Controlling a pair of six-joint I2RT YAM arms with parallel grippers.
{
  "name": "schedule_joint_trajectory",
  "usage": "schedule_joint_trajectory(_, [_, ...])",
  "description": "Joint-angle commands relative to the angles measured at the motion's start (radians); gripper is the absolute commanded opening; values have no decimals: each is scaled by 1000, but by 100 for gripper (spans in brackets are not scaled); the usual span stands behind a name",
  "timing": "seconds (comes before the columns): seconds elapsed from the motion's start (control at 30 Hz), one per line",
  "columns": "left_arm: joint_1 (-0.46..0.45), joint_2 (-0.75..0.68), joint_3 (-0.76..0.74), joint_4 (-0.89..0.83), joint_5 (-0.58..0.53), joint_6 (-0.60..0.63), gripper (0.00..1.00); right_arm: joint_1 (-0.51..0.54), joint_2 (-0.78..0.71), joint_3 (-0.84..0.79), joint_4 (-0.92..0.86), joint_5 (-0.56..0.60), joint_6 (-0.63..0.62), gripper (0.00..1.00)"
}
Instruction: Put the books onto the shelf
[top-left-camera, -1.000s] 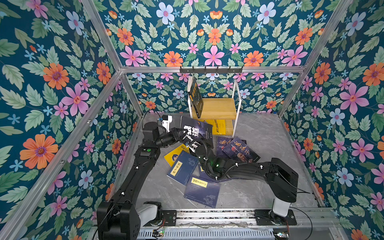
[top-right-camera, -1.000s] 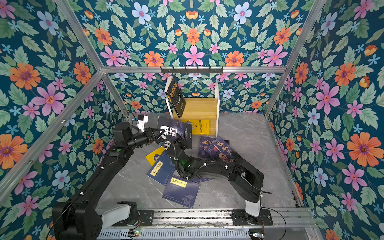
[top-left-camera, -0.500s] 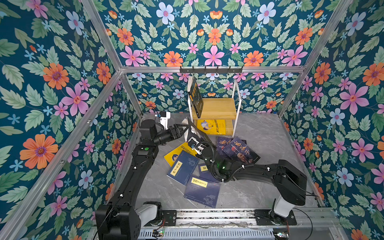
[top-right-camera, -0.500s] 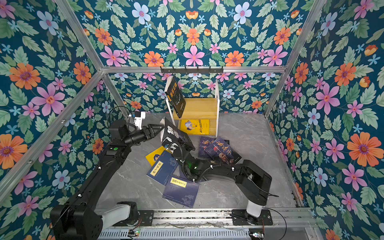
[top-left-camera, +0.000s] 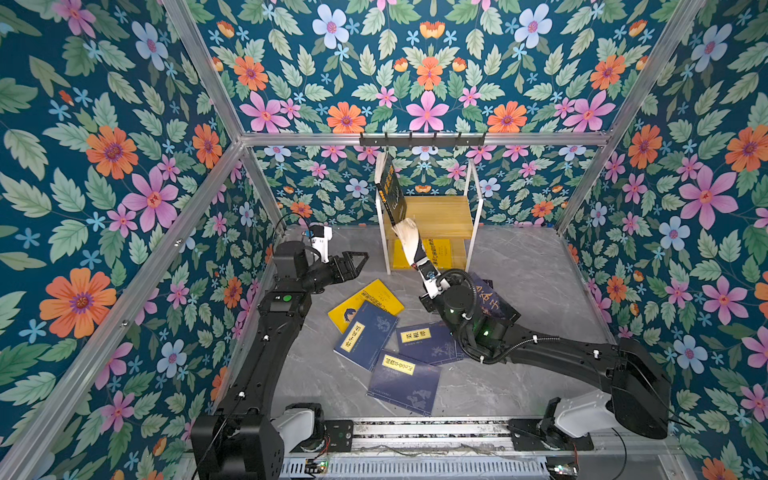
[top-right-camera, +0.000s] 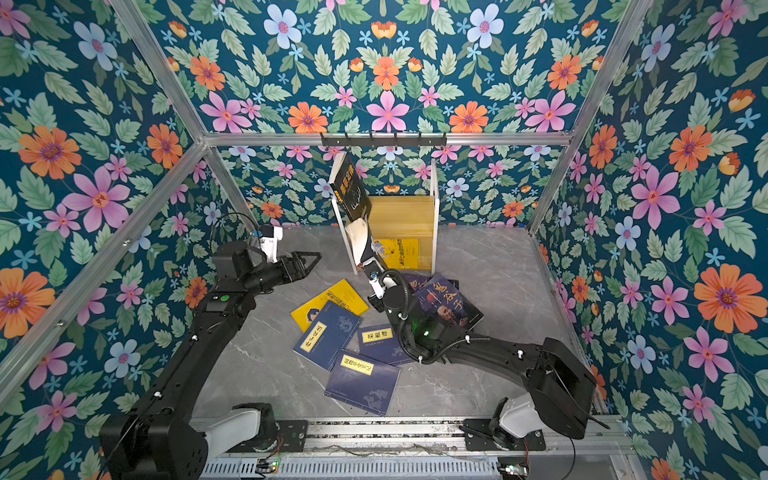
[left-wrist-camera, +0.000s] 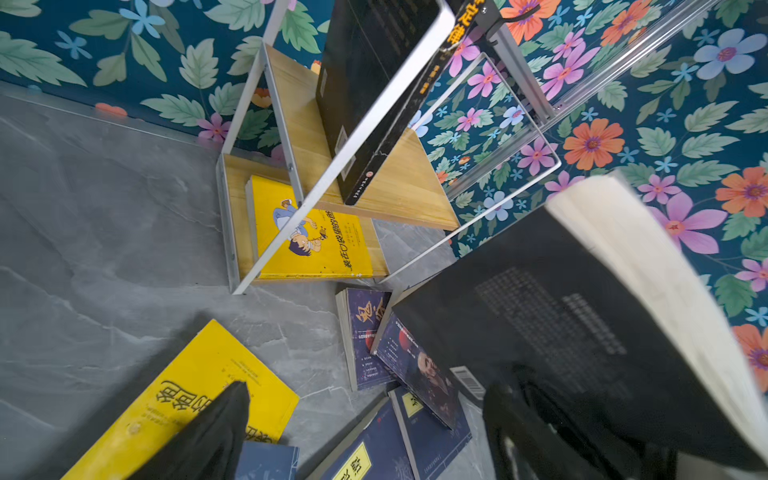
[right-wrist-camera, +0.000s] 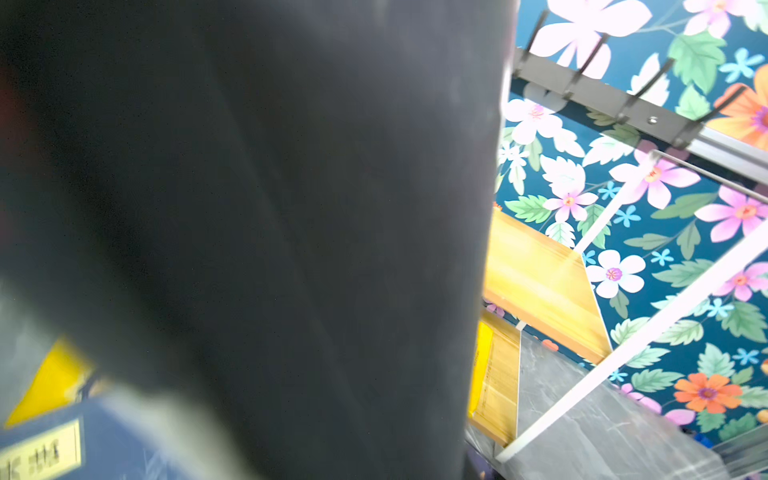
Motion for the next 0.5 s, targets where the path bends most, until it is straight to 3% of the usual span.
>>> schedule_joint_trajectory(0.0, [1, -11, 0, -16, -38, 56, 94, -38, -9, 53, 58, -50, 123, 0])
schedule_joint_trajectory(0.13, [1, -20, -6, -19, -47, 70, 100, -103, 28, 152, 60, -93, 194, 0])
schedule_joint_trajectory(0.47, [-2, -39, -13, -14, -54, 73, 100, -225, 276, 464, 99, -146, 247, 1])
